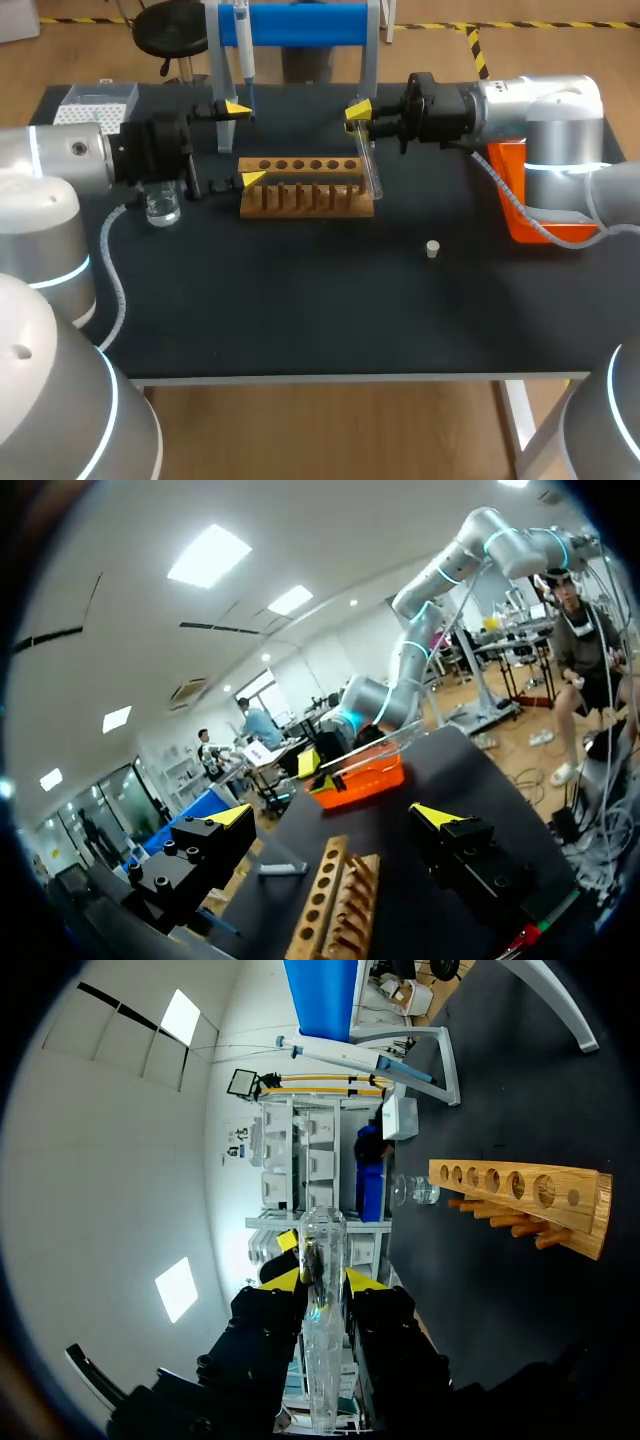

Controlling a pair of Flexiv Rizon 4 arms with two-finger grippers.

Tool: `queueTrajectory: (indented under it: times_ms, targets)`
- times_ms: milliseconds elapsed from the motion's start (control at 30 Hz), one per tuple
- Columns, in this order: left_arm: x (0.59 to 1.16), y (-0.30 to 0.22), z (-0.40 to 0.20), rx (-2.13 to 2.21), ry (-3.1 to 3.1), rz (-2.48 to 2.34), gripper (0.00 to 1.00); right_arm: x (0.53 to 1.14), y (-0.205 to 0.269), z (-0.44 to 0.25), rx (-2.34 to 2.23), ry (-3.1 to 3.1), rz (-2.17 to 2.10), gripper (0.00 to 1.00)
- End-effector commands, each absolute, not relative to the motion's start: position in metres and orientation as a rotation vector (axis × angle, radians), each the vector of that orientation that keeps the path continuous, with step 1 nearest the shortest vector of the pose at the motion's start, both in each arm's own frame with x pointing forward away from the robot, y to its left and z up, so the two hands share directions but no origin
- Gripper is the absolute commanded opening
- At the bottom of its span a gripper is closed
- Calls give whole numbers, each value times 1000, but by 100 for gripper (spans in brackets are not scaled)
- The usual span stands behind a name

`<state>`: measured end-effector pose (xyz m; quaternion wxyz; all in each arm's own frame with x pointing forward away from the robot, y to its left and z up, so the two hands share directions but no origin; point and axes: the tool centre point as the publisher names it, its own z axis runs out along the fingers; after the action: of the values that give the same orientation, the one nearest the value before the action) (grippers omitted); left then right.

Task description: Invert the test tube, pick up the pipette, mount the tip to pipette, aspirate from beaker and dispense into the tube, eject the tip, return the pipette, and cap with the stopper.

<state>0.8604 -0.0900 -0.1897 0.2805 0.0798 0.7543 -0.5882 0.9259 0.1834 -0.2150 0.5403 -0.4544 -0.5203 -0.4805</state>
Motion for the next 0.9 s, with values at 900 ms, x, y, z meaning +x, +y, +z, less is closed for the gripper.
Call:
queueTrajectory:
  times_ms: [900]
  targets:
    - [881, -124, -190, 991, 1490, -1024, 100, 925, 183, -214, -1084, -1239, -1142, 0]
